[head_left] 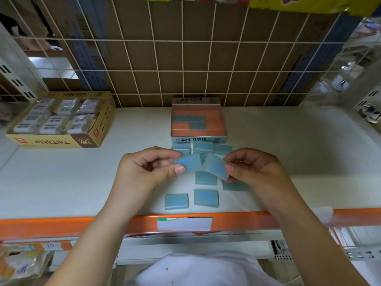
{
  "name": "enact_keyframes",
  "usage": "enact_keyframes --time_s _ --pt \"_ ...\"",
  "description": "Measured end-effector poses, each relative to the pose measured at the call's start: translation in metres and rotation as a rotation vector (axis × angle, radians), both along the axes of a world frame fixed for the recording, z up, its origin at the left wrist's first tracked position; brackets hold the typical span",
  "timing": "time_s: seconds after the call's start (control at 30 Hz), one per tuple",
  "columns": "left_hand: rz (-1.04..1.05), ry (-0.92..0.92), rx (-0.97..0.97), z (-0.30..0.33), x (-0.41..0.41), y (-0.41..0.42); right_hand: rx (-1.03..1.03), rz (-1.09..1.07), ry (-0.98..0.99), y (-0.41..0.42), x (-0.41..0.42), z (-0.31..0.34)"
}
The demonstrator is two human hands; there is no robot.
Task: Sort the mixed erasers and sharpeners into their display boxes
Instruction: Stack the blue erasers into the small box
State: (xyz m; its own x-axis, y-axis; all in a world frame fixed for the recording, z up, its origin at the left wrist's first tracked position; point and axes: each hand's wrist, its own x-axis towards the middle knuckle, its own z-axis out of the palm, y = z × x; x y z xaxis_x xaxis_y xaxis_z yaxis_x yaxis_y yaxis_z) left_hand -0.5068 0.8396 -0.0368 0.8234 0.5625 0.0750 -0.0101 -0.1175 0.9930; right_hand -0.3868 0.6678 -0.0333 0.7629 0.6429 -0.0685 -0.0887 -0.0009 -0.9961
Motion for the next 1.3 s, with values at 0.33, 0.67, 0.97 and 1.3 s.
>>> enact_keyframes --time_s 0.33,0.67,0.97,1.3 --pt "0.103 -0.059 -0.091 -0.004 0.014 -0.01 -0.02 0.178 -0.134 0.007 -0.002 -0.008" --pt "0.189 -0.051 -0.072 0.011 0.082 0.024 -0.132 -0.148 -0.309 0.051 0.061 0.008" --pt "0.118 0.215 0.128 -0.026 0.156 0.082 -0.557 -0.219 -0.546 0.106 0.125 -0.032" --pt "0.031 0.398 0.782 -0.032 0.166 0.1 -0.852 -0.097 -0.945 0.101 0.129 -0.039"
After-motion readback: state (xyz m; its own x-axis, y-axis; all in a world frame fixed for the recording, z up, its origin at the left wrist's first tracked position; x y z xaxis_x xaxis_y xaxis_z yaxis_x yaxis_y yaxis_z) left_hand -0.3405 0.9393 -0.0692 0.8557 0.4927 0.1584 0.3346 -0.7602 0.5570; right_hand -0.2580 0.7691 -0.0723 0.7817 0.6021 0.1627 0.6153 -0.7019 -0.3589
